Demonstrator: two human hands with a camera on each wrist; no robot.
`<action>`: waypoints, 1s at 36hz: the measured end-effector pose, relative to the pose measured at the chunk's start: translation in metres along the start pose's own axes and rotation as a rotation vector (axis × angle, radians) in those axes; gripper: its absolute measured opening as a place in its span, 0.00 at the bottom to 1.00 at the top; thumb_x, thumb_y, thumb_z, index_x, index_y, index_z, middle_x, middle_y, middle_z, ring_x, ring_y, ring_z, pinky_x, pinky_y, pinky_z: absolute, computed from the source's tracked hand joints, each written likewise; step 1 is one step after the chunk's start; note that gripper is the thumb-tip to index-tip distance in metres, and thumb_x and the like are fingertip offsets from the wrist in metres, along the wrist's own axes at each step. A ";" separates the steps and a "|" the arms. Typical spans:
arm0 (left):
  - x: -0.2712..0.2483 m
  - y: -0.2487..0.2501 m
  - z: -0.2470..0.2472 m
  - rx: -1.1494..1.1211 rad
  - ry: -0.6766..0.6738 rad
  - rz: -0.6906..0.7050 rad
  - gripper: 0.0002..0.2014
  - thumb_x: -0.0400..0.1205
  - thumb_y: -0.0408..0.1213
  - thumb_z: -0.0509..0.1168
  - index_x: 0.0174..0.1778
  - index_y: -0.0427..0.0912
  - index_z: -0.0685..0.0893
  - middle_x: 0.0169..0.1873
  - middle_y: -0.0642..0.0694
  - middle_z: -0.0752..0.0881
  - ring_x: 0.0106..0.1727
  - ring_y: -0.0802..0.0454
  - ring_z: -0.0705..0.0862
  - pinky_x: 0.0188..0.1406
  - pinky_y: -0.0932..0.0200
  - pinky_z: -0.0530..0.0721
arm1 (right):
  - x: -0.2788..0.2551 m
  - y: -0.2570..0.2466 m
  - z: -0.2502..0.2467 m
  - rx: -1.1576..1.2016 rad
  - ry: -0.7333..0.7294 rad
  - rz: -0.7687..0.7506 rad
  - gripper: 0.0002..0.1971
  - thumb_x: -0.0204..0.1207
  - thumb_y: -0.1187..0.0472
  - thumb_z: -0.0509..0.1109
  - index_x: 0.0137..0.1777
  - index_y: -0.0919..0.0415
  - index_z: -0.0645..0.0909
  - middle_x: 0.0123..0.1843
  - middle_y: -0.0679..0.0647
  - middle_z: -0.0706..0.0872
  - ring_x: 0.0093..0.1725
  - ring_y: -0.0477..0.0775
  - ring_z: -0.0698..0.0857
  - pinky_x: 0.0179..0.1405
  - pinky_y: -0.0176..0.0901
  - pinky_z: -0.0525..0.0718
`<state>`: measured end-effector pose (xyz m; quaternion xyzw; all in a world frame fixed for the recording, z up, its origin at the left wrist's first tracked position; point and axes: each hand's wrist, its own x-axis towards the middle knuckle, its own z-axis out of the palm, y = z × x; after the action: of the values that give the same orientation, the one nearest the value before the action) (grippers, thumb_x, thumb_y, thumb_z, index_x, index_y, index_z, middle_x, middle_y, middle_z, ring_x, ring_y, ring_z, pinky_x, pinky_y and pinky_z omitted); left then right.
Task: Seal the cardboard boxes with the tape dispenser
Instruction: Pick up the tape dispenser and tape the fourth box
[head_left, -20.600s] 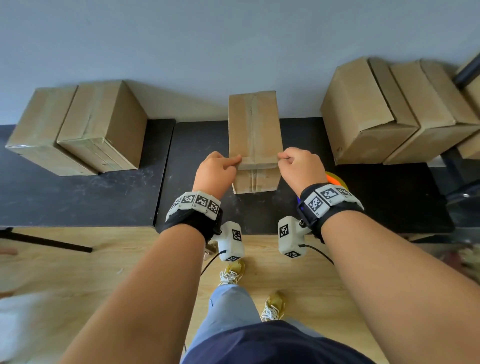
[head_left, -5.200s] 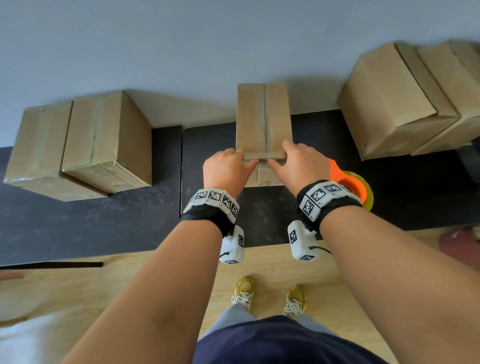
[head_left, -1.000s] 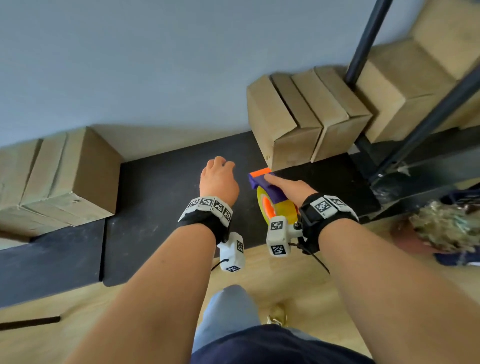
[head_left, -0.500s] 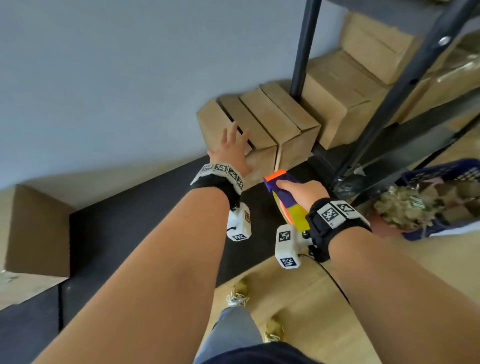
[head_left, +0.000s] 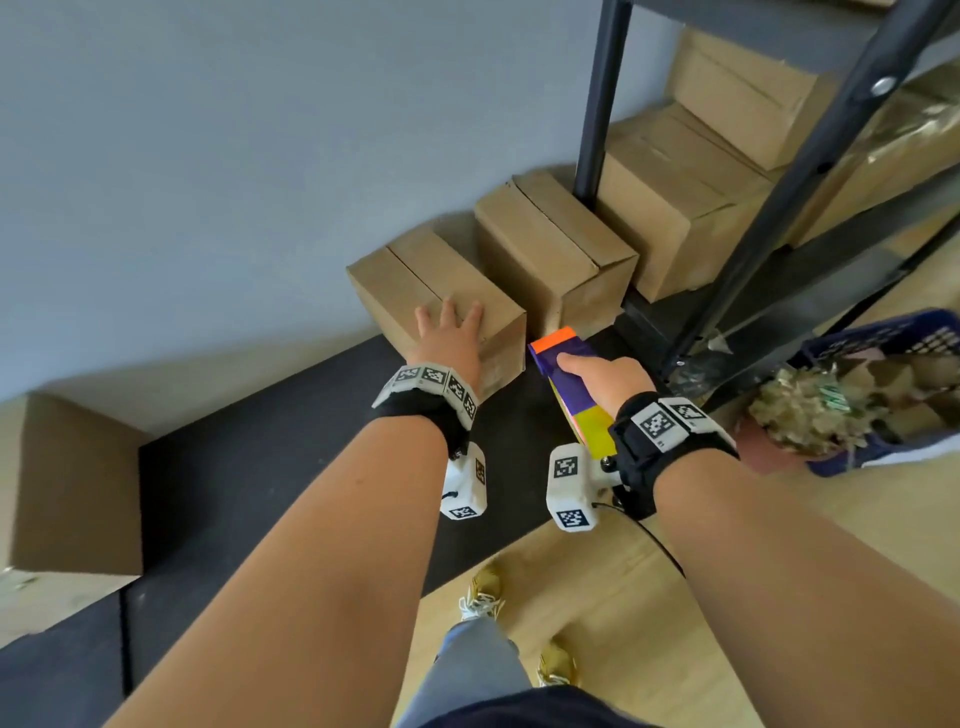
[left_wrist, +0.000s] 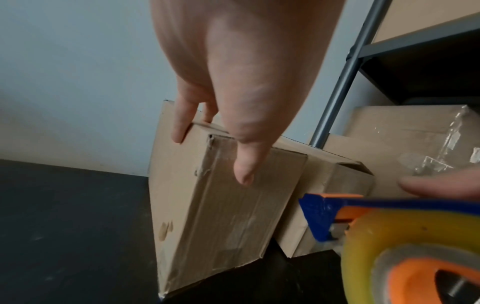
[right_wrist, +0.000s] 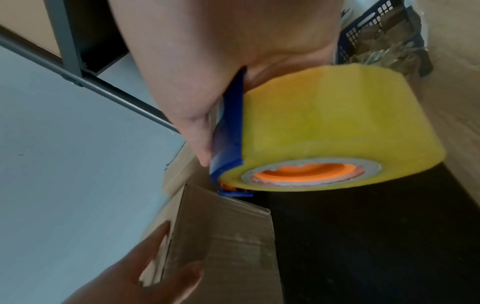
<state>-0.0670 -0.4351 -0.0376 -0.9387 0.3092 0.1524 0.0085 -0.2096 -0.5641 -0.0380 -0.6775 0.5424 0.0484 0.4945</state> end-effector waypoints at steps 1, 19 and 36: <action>-0.006 -0.003 0.002 -0.005 0.005 -0.023 0.41 0.82 0.40 0.65 0.83 0.59 0.45 0.84 0.49 0.44 0.83 0.33 0.41 0.67 0.34 0.74 | -0.003 -0.001 0.001 0.000 -0.004 -0.010 0.35 0.74 0.36 0.72 0.70 0.64 0.78 0.61 0.61 0.83 0.53 0.62 0.79 0.52 0.47 0.72; -0.096 -0.057 0.007 -0.050 0.146 -0.236 0.31 0.80 0.51 0.65 0.77 0.60 0.59 0.76 0.47 0.62 0.73 0.40 0.66 0.54 0.40 0.76 | -0.072 -0.019 0.017 0.038 -0.121 -0.344 0.34 0.72 0.36 0.73 0.62 0.69 0.82 0.58 0.61 0.85 0.57 0.61 0.82 0.51 0.44 0.74; -0.097 -0.078 -0.096 -1.160 0.048 -0.352 0.23 0.90 0.47 0.47 0.56 0.35 0.82 0.63 0.40 0.84 0.64 0.42 0.81 0.63 0.49 0.76 | -0.107 -0.069 0.021 0.139 -0.308 -0.554 0.23 0.71 0.38 0.76 0.46 0.60 0.89 0.45 0.56 0.91 0.43 0.54 0.86 0.45 0.43 0.79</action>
<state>-0.0685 -0.3266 0.0756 -0.8304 0.0157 0.2713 -0.4864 -0.1897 -0.4808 0.0582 -0.7486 0.2582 -0.0235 0.6102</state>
